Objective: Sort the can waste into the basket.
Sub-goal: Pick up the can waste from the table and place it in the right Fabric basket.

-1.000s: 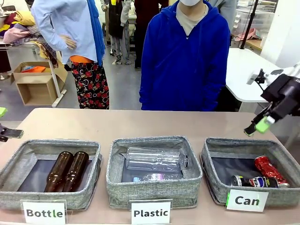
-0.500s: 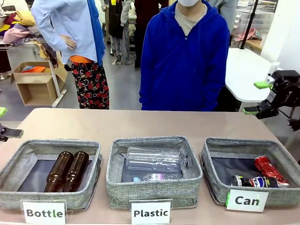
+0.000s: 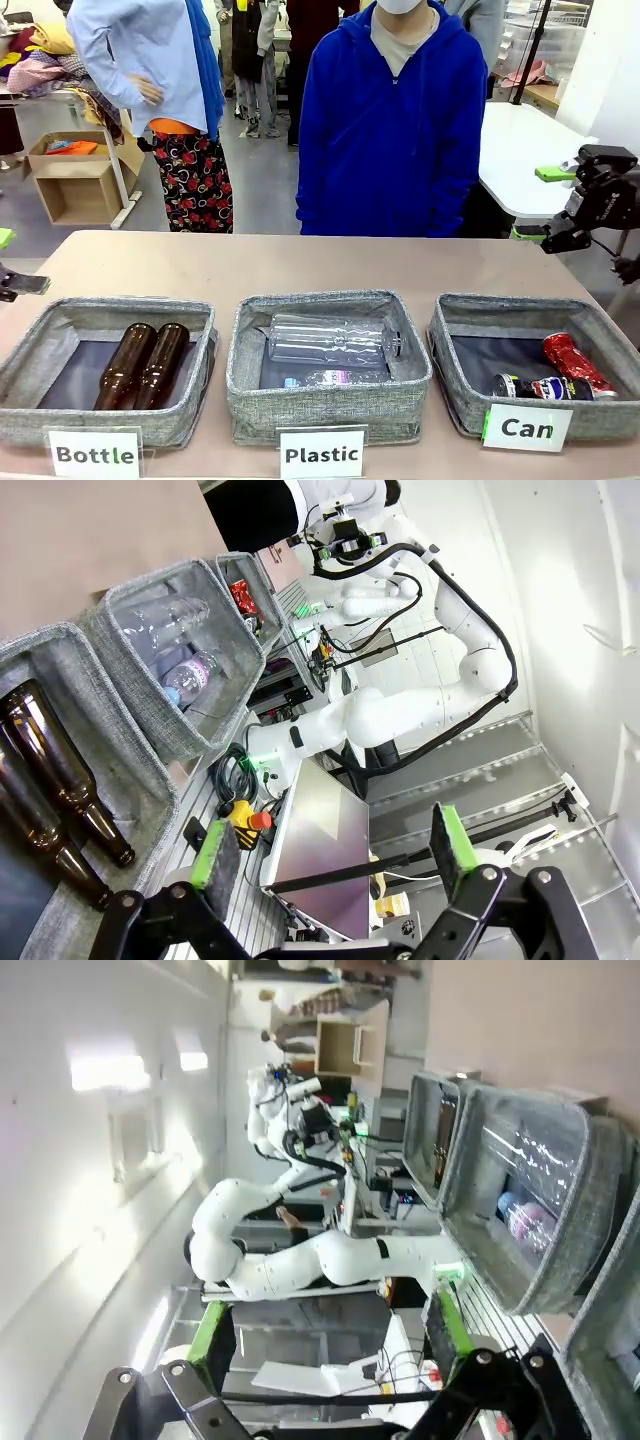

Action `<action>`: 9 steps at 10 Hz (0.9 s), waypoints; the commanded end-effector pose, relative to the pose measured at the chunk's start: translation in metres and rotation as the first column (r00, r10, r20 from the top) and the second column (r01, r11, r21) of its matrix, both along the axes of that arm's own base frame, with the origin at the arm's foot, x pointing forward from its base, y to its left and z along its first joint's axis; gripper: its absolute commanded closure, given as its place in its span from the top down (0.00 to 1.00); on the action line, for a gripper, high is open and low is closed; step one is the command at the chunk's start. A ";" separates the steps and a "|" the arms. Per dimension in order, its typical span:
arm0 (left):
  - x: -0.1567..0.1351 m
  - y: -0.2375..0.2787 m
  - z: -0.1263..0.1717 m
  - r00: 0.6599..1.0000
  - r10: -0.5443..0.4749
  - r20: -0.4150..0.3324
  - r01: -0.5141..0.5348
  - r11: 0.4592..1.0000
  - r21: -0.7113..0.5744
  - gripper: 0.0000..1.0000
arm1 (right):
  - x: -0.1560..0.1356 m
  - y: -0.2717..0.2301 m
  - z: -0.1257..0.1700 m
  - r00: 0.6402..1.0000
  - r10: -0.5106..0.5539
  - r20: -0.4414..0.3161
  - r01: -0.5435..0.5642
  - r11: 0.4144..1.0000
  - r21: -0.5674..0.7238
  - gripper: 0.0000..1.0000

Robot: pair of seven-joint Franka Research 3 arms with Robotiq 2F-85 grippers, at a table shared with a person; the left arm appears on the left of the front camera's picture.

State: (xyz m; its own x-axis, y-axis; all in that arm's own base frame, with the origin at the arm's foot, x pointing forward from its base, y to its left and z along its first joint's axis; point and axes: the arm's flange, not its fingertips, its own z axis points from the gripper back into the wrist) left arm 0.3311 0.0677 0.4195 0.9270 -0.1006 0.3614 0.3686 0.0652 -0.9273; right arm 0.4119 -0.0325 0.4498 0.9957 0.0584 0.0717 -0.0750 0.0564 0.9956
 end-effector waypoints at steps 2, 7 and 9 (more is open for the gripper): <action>-0.002 0.001 0.003 1.000 -0.002 -0.004 0.002 1.000 -0.011 1.00 | 0.003 -0.007 0.001 0.999 0.026 0.032 -0.025 1.000 -0.004 1.00; -0.002 0.001 0.003 1.000 -0.002 -0.004 0.002 1.000 -0.011 1.00 | 0.003 -0.007 0.001 0.999 0.026 0.032 -0.025 1.000 -0.004 1.00; -0.002 0.001 0.003 1.000 -0.002 -0.004 0.002 1.000 -0.011 1.00 | 0.003 -0.007 0.001 0.999 0.026 0.032 -0.025 1.000 -0.004 1.00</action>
